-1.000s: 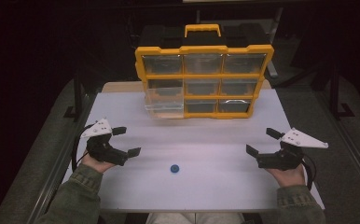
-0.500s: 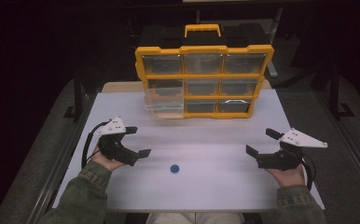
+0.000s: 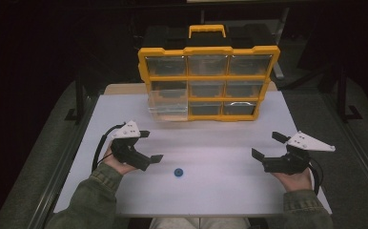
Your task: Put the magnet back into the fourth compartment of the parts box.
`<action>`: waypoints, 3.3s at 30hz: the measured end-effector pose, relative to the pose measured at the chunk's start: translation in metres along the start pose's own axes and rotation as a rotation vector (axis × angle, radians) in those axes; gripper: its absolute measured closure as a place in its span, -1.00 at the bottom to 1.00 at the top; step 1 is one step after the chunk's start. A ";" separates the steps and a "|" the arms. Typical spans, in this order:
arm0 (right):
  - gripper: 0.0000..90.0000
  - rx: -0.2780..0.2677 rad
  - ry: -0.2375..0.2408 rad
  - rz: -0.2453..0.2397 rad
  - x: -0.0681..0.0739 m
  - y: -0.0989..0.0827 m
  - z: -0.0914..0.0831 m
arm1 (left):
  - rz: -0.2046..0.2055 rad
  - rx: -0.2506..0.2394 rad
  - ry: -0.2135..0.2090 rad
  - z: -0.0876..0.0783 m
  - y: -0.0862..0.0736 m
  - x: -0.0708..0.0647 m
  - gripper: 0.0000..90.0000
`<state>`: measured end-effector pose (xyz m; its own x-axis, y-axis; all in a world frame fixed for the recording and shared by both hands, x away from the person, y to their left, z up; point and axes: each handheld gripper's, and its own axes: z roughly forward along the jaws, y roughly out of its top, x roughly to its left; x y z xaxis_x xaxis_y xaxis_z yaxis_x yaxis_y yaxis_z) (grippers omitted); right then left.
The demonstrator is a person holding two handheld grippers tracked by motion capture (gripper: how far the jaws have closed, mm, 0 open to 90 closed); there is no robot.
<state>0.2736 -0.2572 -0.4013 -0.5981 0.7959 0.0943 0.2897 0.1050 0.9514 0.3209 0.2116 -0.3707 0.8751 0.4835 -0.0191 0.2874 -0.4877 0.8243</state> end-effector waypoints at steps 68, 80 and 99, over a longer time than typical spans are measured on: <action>-1.00 0.020 0.028 0.010 0.001 -0.003 0.001 | -0.007 0.209 -0.184 0.076 -0.014 -0.017 -1.00; -1.00 0.017 0.031 0.011 0.001 -0.003 0.000 | 0.034 0.261 -0.183 0.084 -0.020 -0.023 -0.81; -1.00 0.020 0.032 0.010 0.000 -0.003 -0.001 | 0.087 0.275 -0.168 0.089 -0.023 -0.029 -0.07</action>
<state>0.2721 -0.2575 -0.4037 -0.6186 0.7774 0.1136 0.3108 0.1094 0.9441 0.3239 0.1443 -0.4395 0.9462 0.3166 -0.0672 0.2835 -0.7107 0.6438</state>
